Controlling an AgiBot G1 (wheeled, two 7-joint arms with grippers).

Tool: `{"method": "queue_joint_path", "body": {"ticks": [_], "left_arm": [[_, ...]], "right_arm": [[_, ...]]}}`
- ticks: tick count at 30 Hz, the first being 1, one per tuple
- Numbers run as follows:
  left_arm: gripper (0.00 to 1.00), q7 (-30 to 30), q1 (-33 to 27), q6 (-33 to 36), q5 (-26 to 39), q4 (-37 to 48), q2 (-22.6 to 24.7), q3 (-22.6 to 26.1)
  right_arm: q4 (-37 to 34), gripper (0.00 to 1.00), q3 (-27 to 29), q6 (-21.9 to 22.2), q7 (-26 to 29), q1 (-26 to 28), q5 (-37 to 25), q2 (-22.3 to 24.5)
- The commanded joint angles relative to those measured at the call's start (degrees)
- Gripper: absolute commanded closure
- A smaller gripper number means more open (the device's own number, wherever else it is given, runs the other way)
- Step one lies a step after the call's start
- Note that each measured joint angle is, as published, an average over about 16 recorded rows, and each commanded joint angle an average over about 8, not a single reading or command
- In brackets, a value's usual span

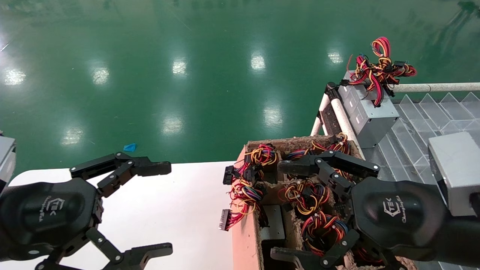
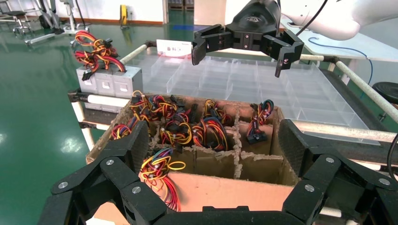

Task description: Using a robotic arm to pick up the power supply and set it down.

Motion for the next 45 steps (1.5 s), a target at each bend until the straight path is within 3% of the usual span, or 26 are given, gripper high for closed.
{"method": "queue_joint_path", "body": {"ticks": [1, 16, 24, 30, 36, 38, 45], "left_arm": [[0.00, 0.0, 0.0, 0.0, 0.0, 0.0, 0.0, 0.0], [0.01, 0.0, 0.0, 0.0, 0.0, 0.0, 0.0, 0.0], [1.00, 0.0, 0.0, 0.0, 0.0, 0.0, 0.0, 0.0], [1.00, 0.0, 0.0, 0.0, 0.0, 0.0, 0.0, 0.0], [1.00, 0.0, 0.0, 0.0, 0.0, 0.0, 0.0, 0.0], [1.00, 0.0, 0.0, 0.0, 0.0, 0.0, 0.0, 0.0], [1.00, 0.0, 0.0, 0.0, 0.0, 0.0, 0.0, 0.0]], "right_arm": [[0.0, 0.00, 0.0, 0.0, 0.0, 0.0, 0.0, 0.0], [0.0, 0.00, 0.0, 0.0, 0.0, 0.0, 0.0, 0.0], [-0.1, 0.00, 0.0, 0.1, 0.1, 0.0, -0.1, 0.1], [-2.0, 0.00, -0.9, 1.1, 0.6, 0.3, -2.2, -0.2], [-9.8, 0.00, -4.0, 1.0, 0.0, 2.5, -6.7, -3.8], [-13.3, 0.11, -5.3, 0.6, -0.8, 3.7, -8.6, -5.6], [-24.0, 0.95, -9.4, -1.1, -3.2, 9.4, -14.7, -11.8]]}}
